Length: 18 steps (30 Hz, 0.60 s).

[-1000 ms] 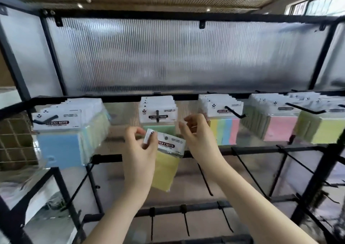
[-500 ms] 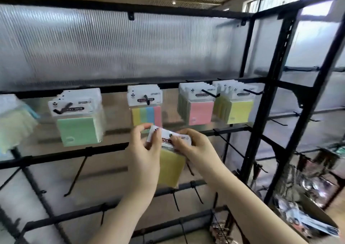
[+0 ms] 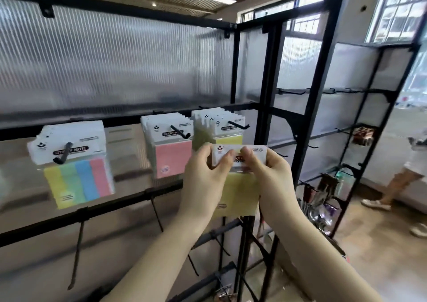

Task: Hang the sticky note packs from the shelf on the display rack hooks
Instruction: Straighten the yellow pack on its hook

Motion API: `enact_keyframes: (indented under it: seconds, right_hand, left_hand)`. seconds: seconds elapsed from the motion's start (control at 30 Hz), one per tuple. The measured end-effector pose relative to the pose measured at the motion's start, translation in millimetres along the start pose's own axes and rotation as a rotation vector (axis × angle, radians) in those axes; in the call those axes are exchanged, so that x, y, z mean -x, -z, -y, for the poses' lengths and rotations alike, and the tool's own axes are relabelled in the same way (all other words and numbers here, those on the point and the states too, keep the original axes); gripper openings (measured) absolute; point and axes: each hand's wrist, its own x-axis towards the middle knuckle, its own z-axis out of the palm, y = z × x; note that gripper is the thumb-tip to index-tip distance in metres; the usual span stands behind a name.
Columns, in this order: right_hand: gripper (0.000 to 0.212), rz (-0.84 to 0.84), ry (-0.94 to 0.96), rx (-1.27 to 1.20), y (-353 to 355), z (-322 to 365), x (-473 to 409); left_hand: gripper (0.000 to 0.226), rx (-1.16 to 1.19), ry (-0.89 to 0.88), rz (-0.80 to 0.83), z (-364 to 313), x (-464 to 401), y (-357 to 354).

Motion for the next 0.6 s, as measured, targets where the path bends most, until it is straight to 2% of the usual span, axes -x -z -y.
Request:
enact_keyframes:
  seconds: [0.1,0.2,0.43,0.6]
  right_hand:
    - [0.018,-0.075,0.112,0.055,8,3,-27]
    - [0.014,-0.076,0.186,0.096,12,1,-51]
    - [0.011,-0.101,0.221,0.130,14,-22,-86]
    - [0.012,-0.039,0.232,0.150,15,-35,-98]
  left_hand:
    - [0.023,-0.006,-0.013,0.003,2,-25,-17]
    - [0.027,-0.022,-0.032,-0.009,6,-46,-30]
    - [0.035,0.024,-0.058,0.032,33,-70,-41]
    - [0.025,0.054,-0.099,0.022,50,-75,-45]
